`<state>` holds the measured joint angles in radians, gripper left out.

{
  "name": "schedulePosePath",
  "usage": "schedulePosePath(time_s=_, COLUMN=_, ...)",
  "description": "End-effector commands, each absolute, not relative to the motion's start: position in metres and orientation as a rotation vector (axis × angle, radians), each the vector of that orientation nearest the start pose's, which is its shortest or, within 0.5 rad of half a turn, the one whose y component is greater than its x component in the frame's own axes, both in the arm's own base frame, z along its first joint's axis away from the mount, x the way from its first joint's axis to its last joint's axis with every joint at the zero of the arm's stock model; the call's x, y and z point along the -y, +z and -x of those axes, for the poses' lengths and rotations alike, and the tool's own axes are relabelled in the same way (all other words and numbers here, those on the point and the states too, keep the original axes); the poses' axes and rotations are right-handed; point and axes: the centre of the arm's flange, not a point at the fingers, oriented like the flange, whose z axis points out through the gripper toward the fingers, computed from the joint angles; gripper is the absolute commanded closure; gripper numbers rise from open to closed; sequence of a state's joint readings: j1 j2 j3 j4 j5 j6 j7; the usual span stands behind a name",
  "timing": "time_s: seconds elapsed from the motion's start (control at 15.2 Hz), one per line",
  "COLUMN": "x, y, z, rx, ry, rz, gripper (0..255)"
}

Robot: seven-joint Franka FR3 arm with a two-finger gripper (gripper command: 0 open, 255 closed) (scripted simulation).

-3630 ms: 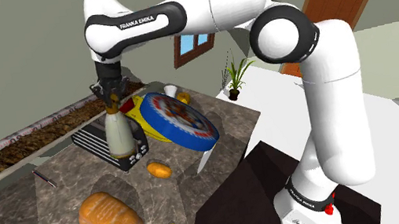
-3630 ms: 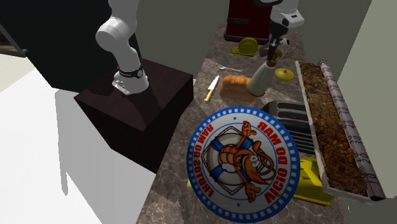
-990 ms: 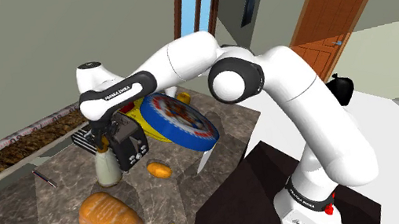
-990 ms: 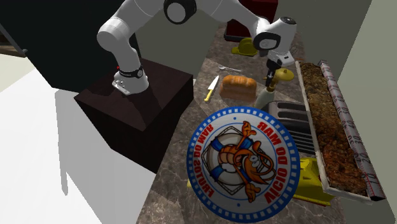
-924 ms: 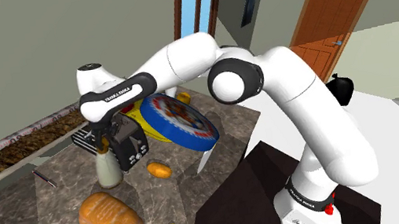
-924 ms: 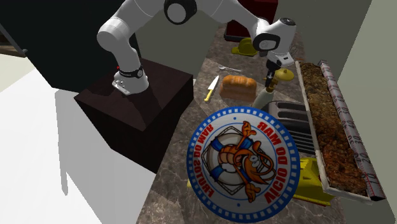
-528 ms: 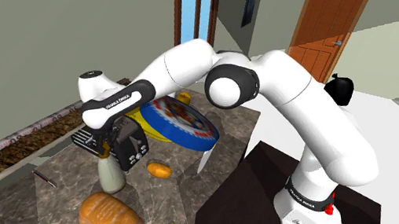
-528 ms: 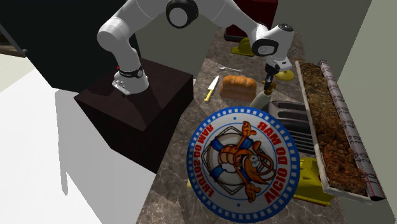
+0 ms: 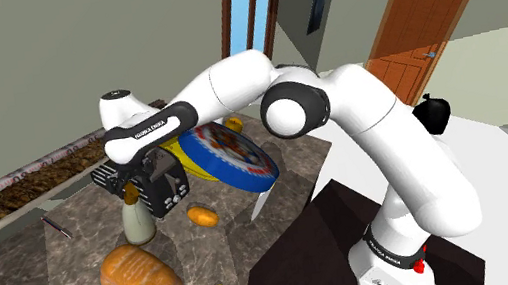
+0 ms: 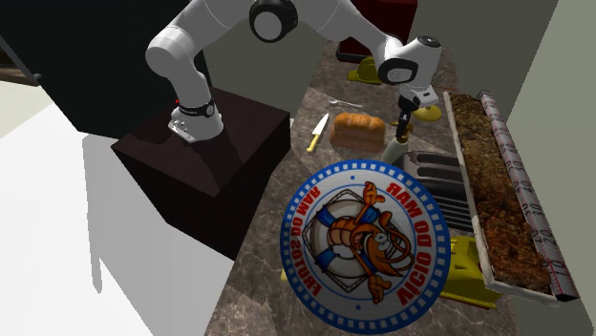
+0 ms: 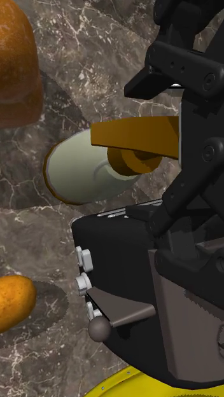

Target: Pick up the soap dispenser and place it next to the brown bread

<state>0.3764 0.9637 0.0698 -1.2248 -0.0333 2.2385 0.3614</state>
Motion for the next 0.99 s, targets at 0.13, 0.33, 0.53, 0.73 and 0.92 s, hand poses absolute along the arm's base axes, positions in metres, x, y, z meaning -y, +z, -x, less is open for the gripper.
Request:
schedulePosePath(time_s=0.13, x=-0.314, y=0.189, z=-0.693, rx=0.113, ry=-0.056, rz=3.091, gripper=0)
schedulePosePath(time_s=0.33, x=-0.312, y=0.229, z=-0.691, rx=0.113, ry=-0.056, rz=3.091, gripper=0)
schedulePosePath(time_s=0.53, x=-0.312, y=0.239, z=-0.691, rx=0.113, ry=-0.056, rz=3.091, gripper=0)
schedulePosePath(time_s=0.73, x=-0.312, y=0.239, z=-0.691, rx=0.113, ry=-0.056, rz=3.091, gripper=0)
schedulePosePath(time_s=0.92, x=-0.312, y=0.239, z=-0.691, rx=0.113, ry=-0.056, rz=3.091, gripper=0)
